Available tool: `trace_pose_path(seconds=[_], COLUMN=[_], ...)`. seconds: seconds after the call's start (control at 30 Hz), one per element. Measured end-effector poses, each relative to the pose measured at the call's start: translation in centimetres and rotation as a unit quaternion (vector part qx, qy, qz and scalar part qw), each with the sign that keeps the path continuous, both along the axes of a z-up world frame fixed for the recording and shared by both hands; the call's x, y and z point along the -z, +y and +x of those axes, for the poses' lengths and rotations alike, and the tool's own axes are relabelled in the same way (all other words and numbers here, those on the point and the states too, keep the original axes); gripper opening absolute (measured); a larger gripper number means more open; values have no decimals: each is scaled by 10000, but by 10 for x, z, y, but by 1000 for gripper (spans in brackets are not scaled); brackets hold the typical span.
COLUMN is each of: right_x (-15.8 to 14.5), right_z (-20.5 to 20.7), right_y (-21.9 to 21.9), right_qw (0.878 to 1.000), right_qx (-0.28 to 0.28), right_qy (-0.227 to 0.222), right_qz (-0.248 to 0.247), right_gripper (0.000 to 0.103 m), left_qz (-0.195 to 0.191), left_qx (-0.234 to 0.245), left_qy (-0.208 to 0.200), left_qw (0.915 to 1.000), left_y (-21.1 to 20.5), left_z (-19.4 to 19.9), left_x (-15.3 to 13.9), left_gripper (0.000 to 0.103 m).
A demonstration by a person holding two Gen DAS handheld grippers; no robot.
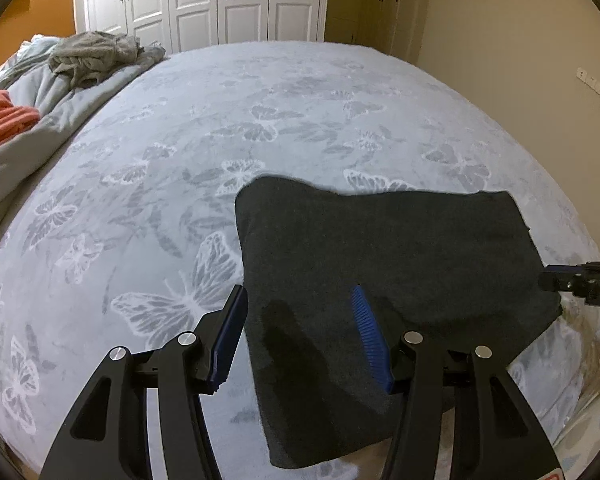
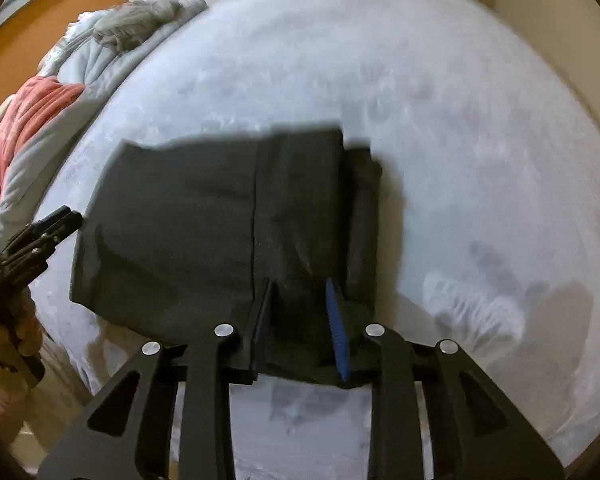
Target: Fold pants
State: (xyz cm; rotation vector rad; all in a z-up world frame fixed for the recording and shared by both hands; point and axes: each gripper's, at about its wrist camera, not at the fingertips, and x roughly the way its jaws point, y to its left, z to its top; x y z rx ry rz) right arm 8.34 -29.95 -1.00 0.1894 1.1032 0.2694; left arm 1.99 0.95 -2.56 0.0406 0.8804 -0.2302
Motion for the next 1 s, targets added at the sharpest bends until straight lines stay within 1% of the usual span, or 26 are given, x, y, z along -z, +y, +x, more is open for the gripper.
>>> trace_pose_path(seconds=[0.03, 0.07, 0.1, 0.13, 0.17, 0.2, 0.23, 0.3, 0.33, 0.4, 0.47, 0.5, 0.53, 0.57, 0.6, 0.63, 0.7, 0.77, 0.83, 0.87, 0.9, 0.93, 0.97, 1.0], right_x=[-14, -22, -28, -31, -30, -28, -23, -13, -8, -1, 0, -2, -4, -4, -4, -5, -11, -22, -22, -18, -15, -11, -11, -14], right_z=[-2, -3, -2, 3, 12, 20, 29, 29, 28, 12, -9, -17, -24, -27, -27, -27, -24, -20, -12, -5, -2, 3, 5, 6], right_y=[-3, -5, -9, -13, -14, -14, -12, -7, -5, -7, -11, -10, -6, -3, 0, -1, -4, -1, 4, 10, 13, 15, 11, 5], right_qw=[9993, 9981, 9967, 9953, 9955, 9961, 9973, 9991, 9994, 9992, 9979, 9975, 9976, 9983, 9991, 9990, 9972, 9922, 9897, 9896, 9893, 9890, 9890, 9891], right_qx=[59, 158, 297, 441, 469, 453, 411, 299, 283, 193, 82, -29, -151, -194, -200, -166, -171, -343, -458, -532, -573, -576, -524, -413], right_qy=[-351, -571, -731, -814, -750, -666, -523, -292, -163, 39, 144, 90, -15, -57, -106, -150, -294, -462, -426, -297, -200, -73, -28, -47], right_qz=[109, 159, 204, 281, 348, 358, 295, 106, 71, 355, 629, 703, 679, 545, 359, 393, 673, 1109, 1285, 1305, 1328, 1361, 1383, 1409], right_gripper=[27, 33, 50, 53, 54, 54, 54, 53, 53, 53, 53, 48, 45, 34, 9, 3, 2, 1, 1, 1, 1, 1, 1, 2], left_qz=[-48, -112, -165, -277, -350, -431, -513, -708, -770, -776, -702, -655, -624, -542, -450, -380, -328, -349, -329, -323, -356, -395, -530, -721], left_qx=[-21, -33, -27, 18, 76, 157, 255, 544, 697, 1144, 1556, 1824, 1985, 2190, 2306, 2384, 2513, 2603, 2618, 2607, 2542, 2495, 2440, 2423], left_qy=[41, 56, 54, 36, 17, -2, -24, -130, -173, -232, -213, -191, -192, -234, -305, -360, -357, -349, -385, -422, -455, -447, -321, -73], left_qw=[10000, 9999, 9998, 9996, 9994, 9989, 9984, 9959, 9944, 9901, 9851, 9809, 9779, 9739, 9715, 9698, 9667, 9643, 9638, 9640, 9654, 9665, 9678, 9675], left_y=[1, 1, 2, 1, -1, -4, -8, -19, -27, -47, -68, -78, -85, -94, -102, -110, -125, -139, -148, -155, -159, -160, -159, -156], left_z=[1, 2, 1, 0, -2, -4, -6, -14, -18, -29, -41, -47, -52, -58, -62, -65, -66, -65, -61, -58, -52, -49, -39, -28], left_x=[1, 0, 0, -3, -4, -6, -8, -11, -12, -11, -7, -5, -4, -2, 0, 2, 6, 11, 14, 16, 18, 19, 23, 27], left_gripper=[53, 53, 53, 53, 54, 57, 60, 68, 70, 78, 78, 78, 79, 81, 82, 82, 82, 82, 82, 82, 80, 72, 36, 15])
